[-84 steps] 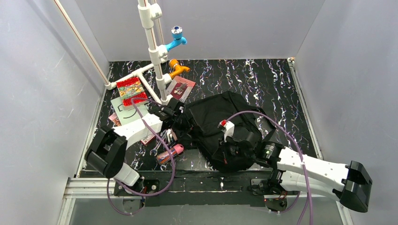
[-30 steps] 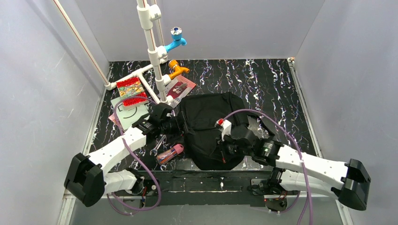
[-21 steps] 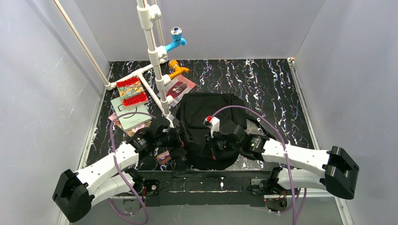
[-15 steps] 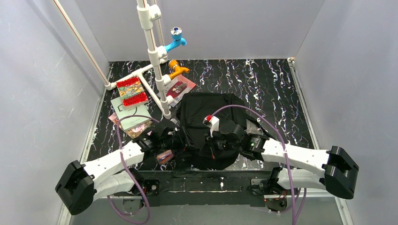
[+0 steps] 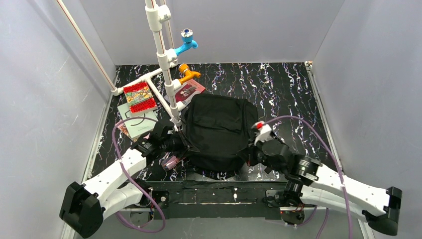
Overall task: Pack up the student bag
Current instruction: Unzip the student bag at the center of the board.
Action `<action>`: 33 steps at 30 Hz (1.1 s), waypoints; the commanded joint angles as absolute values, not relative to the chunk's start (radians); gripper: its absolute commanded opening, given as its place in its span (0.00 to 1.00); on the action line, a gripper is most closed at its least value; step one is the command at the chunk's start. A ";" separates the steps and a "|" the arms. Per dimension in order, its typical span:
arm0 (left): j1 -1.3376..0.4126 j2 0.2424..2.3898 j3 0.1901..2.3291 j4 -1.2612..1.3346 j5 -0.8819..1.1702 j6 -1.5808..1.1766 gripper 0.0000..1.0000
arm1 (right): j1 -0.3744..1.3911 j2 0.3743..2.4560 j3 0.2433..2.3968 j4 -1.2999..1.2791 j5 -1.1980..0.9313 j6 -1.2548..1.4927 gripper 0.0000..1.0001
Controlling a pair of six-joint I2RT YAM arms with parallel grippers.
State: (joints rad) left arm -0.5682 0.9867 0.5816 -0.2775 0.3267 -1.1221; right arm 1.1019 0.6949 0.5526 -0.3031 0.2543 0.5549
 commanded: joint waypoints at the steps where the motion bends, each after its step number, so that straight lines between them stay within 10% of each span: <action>1: -0.524 0.945 0.578 -0.391 0.286 -0.998 0.00 | 1.097 0.514 0.524 -0.491 0.658 0.655 0.01; 9: -0.509 0.958 0.574 -0.322 0.394 -0.975 0.00 | 1.097 0.511 0.487 -0.322 0.671 0.587 0.01; 14: -0.605 0.912 0.596 -0.289 0.364 -0.975 0.50 | 1.097 0.548 0.488 -0.224 0.503 0.504 0.01; 22: -0.924 0.924 0.744 -0.290 0.170 -0.750 0.97 | 1.097 0.583 0.498 -0.162 0.393 0.514 0.01; 33: -1.277 1.256 1.097 -0.355 -0.311 -0.297 0.79 | 1.097 0.606 0.558 -0.222 0.396 0.563 0.01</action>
